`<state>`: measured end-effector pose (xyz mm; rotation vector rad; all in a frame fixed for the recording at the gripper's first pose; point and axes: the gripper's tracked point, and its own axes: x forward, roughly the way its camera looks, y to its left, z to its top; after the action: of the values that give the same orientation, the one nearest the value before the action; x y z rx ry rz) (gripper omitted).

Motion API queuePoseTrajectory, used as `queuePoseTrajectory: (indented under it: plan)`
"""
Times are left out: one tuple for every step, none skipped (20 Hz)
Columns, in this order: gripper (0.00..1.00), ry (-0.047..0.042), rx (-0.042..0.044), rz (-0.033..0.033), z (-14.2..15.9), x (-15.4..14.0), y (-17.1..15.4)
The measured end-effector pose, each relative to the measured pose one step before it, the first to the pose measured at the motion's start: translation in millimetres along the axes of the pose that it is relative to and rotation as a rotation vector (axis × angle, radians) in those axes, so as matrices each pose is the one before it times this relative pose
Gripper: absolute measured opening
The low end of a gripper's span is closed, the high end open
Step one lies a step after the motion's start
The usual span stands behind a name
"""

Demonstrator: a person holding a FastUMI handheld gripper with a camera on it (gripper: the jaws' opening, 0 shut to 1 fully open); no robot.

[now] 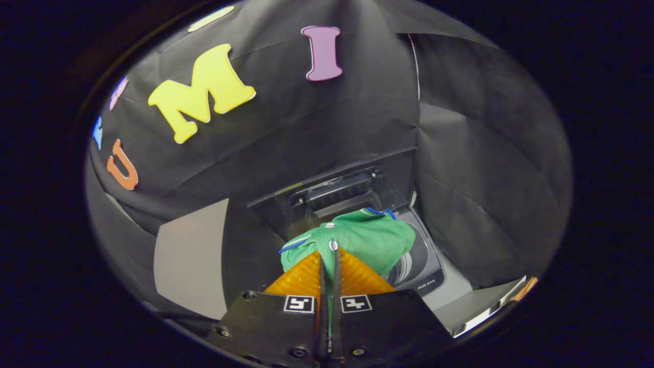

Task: Put the clothes into the washing machine and then close the washing machine lid.

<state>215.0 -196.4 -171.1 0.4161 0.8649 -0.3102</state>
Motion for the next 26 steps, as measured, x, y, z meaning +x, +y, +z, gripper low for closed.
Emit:
queuePoseTrajectory:
  plan:
    - [0.06, 0.00547, -0.00095, 0.00515, -1.37, 8.95, -2.7]
    - [0.06, 0.00177, 0.00395, 0.00423, -1.38, 8.59, -2.88]
    - [0.06, 0.00224, -0.00082, 0.00694, -1.1, 8.46, -2.08]
    - [0.06, -0.00086, 0.00346, 0.00182, -2.75, 4.41, -3.09]
    - [0.06, 0.00064, 0.00194, 0.00422, -4.32, 7.91, -2.31]
    - [0.06, 0.0071, -0.0035, 0.00596, -4.85, 7.63, -1.84]
    - [0.06, 0.00877, -0.0038, 0.00821, -3.41, 6.52, -0.22]
    - [0.06, 0.00967, -0.00115, 0.00255, -4.24, 4.89, -0.44]
    - [0.06, 0.00816, -0.00016, 0.00365, -3.66, 6.59, -0.71]
    - [0.06, 0.00481, 0.00009, 0.00066, -1.71, 9.04, -1.59]
    - [0.06, 0.0046, -0.00392, 0.00271, -0.76, 6.98, -0.14]
    - [0.06, 0.00534, -0.0024, -0.00066, -1.5, 5.28, -0.11]
    - [0.06, 0.00535, -0.00481, 0.00189, -0.9, 5.35, 0.28]
    - [0.06, 0.00516, -0.00442, -0.00452, -1.12, 5.62, -0.96]
    - [0.06, 0.00607, -0.00648, -0.00311, -1.24, 5.17, -0.59]
    - [0.06, 0.00864, -0.00568, -0.00696, -1.97, 4.94, -1.48]
    - [0.06, 0.00939, -0.00568, -0.00543, -2.48, 6.06, -0.8]
    - [0.06, 0.0064, -0.00454, -0.00609, -4.34, 5.94, -1.5]
    - [0.06, 0.00809, -0.0021, -0.00579, -3.52, 4.64, -1.58]
    - [0.06, 0.01186, 0.00043, -0.00526, -5.34, 8.27, -1.13]
    - [0.06, 0.01179, 0.00105, -0.0017, -3.94, 4.49, 0.03]
    - [0.06, 0.01157, 0.00039, -0.00326, -4.01, 5.49, -0.74]
    - [0.06, 0.00555, -0.00093, -0.00655, -2.1, 6.38, -0.99]
    - [0.06, 0.00407, -0.00355, -0.00316, -2.04, 5.07, -0.86]
    - [0.06, 0.00647, -0.00377, -0.00629, -2.32, 5.09, -1.45]
    - [0.06, 0.00719, -0.00418, -0.00355, -2.48, 4.25, -0.38]
